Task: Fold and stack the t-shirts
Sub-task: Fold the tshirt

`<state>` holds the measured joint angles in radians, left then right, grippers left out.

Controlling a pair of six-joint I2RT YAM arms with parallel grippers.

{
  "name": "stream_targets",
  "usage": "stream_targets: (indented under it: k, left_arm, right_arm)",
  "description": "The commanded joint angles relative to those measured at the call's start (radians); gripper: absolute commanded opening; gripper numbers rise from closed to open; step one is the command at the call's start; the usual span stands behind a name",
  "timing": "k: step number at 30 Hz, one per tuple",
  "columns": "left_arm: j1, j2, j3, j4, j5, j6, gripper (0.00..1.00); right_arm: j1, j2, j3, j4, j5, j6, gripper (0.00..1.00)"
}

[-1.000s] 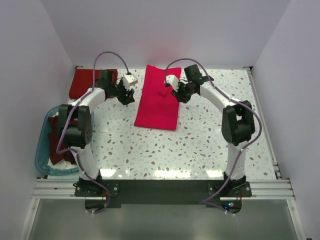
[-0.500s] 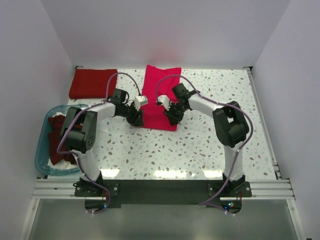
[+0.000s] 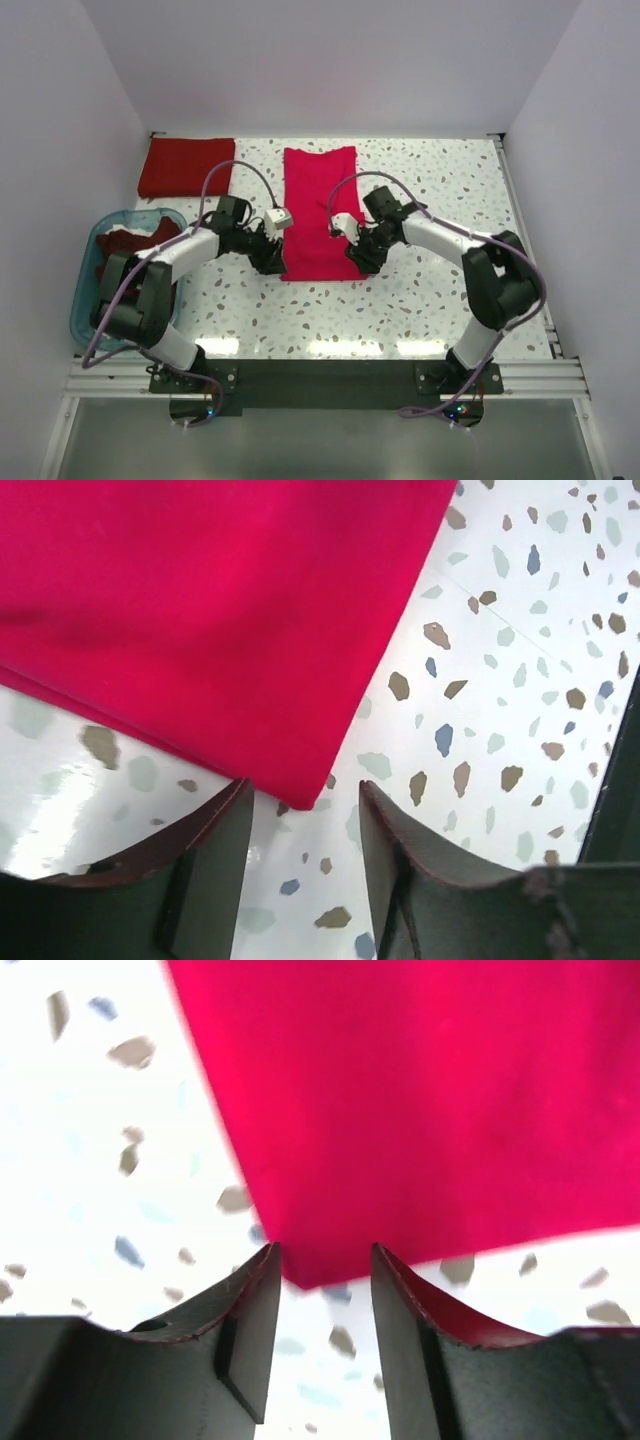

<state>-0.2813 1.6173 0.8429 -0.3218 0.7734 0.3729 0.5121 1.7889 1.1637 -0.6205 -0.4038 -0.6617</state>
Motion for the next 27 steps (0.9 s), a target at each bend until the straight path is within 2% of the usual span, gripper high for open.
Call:
stream_targets:
  k: [1,4,7,10,21,27]
  left_arm:
    - [0.005,-0.144,0.001,-0.008,0.011,0.149,0.53]
    - [0.001,-0.227,-0.042,-0.011,-0.019,0.349,0.59]
    - [-0.009,-0.255,-0.106,0.016,-0.029,0.519,0.61]
    - [-0.019,-0.257,-0.152,0.084,-0.039,0.618,0.62]
    - [-0.104,-0.168,-0.189,0.164,-0.094,0.722,0.61]
    - [-0.156,-0.136,-0.214,0.176,-0.16,0.761,0.59]
  right_arm:
    - [0.0,-0.173,-0.053,-0.018,-0.039,-0.126,0.46]
    - [0.003,-0.224,-0.107,0.014,-0.038,-0.22,0.5]
    - [0.005,-0.24,-0.168,0.065,-0.017,-0.31,0.51]
    - [0.012,-0.22,-0.19,0.099,-0.009,-0.377,0.5]
    - [0.054,-0.145,-0.21,0.137,0.01,-0.464,0.49]
    - [0.059,-0.111,-0.222,0.162,0.036,-0.489,0.43]
